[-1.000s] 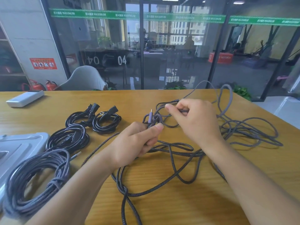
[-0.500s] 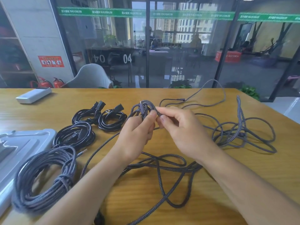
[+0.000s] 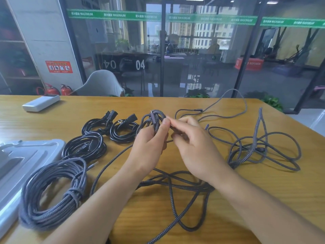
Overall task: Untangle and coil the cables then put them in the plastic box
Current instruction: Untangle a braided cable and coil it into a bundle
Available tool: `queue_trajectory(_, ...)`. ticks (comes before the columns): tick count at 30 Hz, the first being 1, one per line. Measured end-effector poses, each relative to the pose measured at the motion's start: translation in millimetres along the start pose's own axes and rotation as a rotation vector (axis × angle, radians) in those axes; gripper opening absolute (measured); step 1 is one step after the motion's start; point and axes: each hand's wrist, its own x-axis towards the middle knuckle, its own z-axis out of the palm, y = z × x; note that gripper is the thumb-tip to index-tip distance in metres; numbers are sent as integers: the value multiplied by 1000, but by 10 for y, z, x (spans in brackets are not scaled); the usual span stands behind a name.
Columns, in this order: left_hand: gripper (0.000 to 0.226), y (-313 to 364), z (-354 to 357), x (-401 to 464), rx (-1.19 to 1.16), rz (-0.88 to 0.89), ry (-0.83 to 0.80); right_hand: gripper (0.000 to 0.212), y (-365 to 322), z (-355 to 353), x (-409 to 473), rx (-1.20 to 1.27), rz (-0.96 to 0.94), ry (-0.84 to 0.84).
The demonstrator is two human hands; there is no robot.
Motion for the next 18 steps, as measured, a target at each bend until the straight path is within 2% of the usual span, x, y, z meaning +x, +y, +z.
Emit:
queue_trajectory(4, 58, 78, 22, -36, 10, 35, -17, 52, 13, 36, -9, 382, 155, 166)
queue_trajectory(6, 54, 89, 9, -46, -4, 51, -10, 52, 1, -6, 1, 461, 204, 178)
queue_trajectory(10, 53, 38, -70, 6, 12, 62, 67, 55, -18, -92, 22, 642, 303, -45)
queue_trajectory(12, 49, -5, -133, 51, 5, 25, 108, 55, -20, -104, 12, 699, 294, -168)
queue_trajectory(14, 48, -25, -188, 77, 9, -19, 138, 44, -48, -69, -60, 451, 105, -142)
queue_trajectory(16, 47, -11, -220, 97, 7, -66, 173, 26, -61, 7, -153, 26, -267, 9)
queue_trajectory(17, 48, 5, -227, 105, 2, -85, 194, 20, -55, 53, -189, -107, -443, 4)
queue_trajectory(18, 48, 13, -239, 112, -10, -101, 214, 19, -32, 93, -210, -152, -554, -75)
